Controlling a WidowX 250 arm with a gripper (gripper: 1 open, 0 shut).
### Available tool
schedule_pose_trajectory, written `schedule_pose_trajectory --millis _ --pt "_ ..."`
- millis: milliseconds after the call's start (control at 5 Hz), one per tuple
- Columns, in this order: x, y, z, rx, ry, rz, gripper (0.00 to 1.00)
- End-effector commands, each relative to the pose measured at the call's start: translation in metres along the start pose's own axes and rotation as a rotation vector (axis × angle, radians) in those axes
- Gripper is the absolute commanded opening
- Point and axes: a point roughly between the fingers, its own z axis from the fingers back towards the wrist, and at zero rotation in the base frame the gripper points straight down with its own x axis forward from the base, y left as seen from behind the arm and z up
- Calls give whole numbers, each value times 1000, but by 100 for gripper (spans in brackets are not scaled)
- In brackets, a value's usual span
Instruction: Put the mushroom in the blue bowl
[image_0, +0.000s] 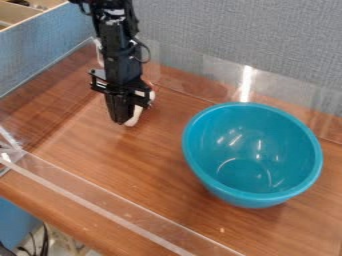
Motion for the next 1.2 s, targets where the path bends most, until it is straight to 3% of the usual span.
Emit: schedule_pose_trajectory --millis 0,400,800,1000 --pt "8 16 24 28 -69 4 0" --pt "8 27 41 36 -97 -38 0" --pt "6 18 62 43 -105 -153 0" --pt "4 22 58 40 -94 -155 100"
